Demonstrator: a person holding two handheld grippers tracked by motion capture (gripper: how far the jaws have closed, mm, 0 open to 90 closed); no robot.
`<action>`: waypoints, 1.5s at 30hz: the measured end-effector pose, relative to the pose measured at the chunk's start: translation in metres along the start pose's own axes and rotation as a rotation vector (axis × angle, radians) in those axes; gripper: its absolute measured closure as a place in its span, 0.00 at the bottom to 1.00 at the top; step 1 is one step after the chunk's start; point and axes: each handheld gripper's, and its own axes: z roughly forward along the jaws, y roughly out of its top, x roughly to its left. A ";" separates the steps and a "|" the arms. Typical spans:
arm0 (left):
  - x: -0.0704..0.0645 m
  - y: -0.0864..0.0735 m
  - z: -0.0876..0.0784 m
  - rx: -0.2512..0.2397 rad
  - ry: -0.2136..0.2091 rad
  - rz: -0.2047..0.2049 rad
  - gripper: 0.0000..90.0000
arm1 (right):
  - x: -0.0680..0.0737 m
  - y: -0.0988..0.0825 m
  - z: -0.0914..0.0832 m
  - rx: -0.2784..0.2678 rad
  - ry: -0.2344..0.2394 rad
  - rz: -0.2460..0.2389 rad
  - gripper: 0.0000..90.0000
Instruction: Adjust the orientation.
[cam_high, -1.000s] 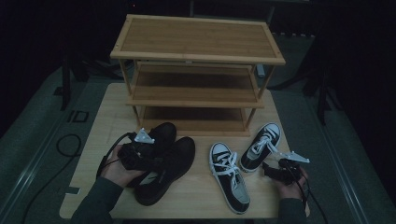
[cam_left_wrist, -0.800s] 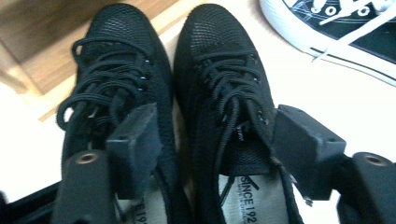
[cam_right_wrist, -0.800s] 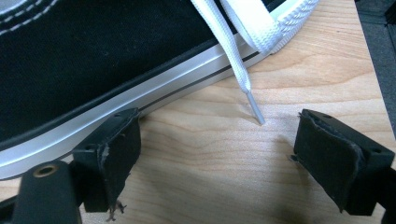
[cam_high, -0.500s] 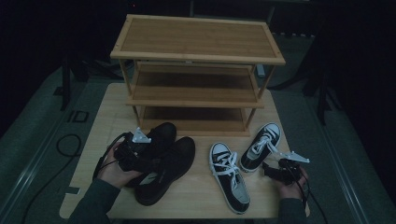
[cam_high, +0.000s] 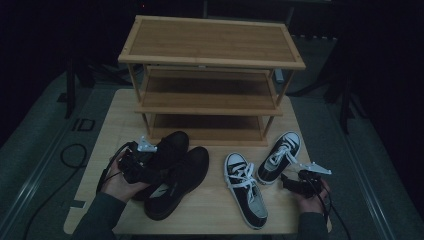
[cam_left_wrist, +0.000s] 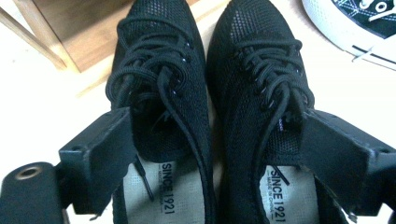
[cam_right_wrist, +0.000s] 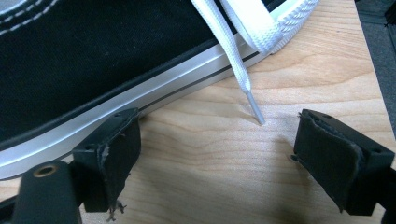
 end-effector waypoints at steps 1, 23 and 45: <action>0.000 -0.001 0.003 0.012 -0.001 0.002 0.15 | 0.000 0.000 0.000 0.000 0.000 0.000 0.16; -0.002 -0.001 0.030 0.124 -0.043 -0.009 0.51 | 0.000 0.000 0.000 0.000 0.000 0.000 0.16; 0.002 0.001 0.037 0.151 -0.069 -0.026 0.92 | 0.000 0.000 0.000 0.000 0.000 0.000 0.16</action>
